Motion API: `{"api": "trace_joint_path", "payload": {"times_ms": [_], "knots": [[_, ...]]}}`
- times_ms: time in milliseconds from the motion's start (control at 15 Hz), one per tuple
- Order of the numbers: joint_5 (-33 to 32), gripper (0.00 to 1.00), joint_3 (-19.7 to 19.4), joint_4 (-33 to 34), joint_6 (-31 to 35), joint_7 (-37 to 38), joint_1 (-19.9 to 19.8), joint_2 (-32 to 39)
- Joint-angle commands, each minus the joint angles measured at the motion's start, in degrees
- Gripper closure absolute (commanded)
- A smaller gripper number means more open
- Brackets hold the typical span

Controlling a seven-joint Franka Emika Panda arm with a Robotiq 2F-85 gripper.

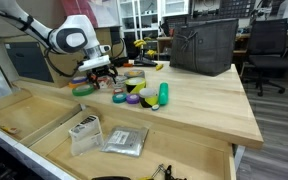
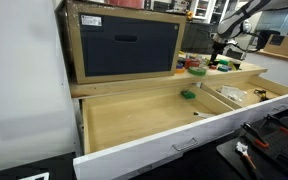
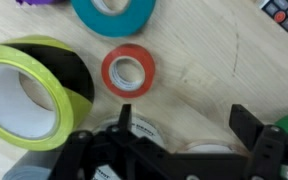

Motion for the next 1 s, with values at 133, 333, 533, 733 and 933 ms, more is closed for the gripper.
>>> {"api": "trace_joint_path", "payload": {"times_ms": [133, 333, 533, 733, 933], "knots": [[0.95, 0.0, -0.54, -13.39, 2.25, -13.39, -5.12, -13.3], [3.58, 0.0, -2.02, -18.36, 2.09, -18.64, -6.29, -19.68], [6.89, 0.0, -3.34, -24.39, 1.66, -25.29, -5.17, -26.54], [9.29, 0.0, -5.26, -30.89, 1.9, -32.77, -3.01, -33.07], [8.02, 0.0, -7.76, -36.76, 1.66, -37.73, 0.32, -38.72]]}}
